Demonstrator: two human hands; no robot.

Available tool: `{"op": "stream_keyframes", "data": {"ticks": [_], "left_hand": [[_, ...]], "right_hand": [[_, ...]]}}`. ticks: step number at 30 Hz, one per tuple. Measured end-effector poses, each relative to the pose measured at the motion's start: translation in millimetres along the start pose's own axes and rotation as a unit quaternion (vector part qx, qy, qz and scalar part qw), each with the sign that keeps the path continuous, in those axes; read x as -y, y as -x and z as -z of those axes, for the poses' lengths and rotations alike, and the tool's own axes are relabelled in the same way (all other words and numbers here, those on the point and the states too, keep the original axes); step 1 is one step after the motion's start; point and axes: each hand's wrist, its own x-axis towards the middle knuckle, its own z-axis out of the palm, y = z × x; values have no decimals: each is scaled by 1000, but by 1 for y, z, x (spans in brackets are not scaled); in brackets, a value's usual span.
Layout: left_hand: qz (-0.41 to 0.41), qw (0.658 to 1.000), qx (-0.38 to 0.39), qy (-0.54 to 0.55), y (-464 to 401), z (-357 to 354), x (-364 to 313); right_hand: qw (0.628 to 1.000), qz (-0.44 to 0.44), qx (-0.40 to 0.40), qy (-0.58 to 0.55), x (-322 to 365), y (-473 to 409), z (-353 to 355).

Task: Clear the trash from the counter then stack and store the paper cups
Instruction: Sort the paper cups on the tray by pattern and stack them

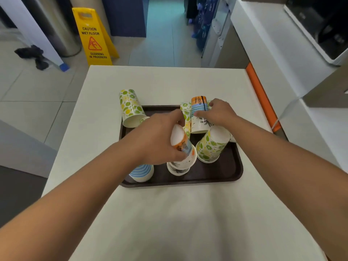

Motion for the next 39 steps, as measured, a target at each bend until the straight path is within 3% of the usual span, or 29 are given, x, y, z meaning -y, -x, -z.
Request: {"op": "stream_keyframes", "data": {"ticks": [9,17,19,22,24,27,32,36,39], "left_hand": [[17,999,21,22,-13,-51,9],[74,990,71,101,-15,-60,18],[106,979,40,171,-19,-48,15],[145,950,-73,266,-33,-32,8],[143,932,-135,304,-45,-27,1],[129,913,-158,353,-59,-26,-15],[103,923,-178,325,-61,-30,-31],[95,928,-207,296,-55,-30,-31],[92,929,-215,287,-52,-28,-32]], "right_hand": [[999,-4,3,-47,-6,-9,-10],[974,57,-125,-181,-4,34,-7],[962,75,-159,-208,-2,49,-8],[950,104,-184,-229,2,69,-3],[948,125,-179,-234,4,79,2],[947,159,-147,-236,5,91,6],[961,174,-56,-205,-22,96,21],[956,118,-108,-247,-59,68,33],[992,58,-57,-95,-86,36,33]]}}
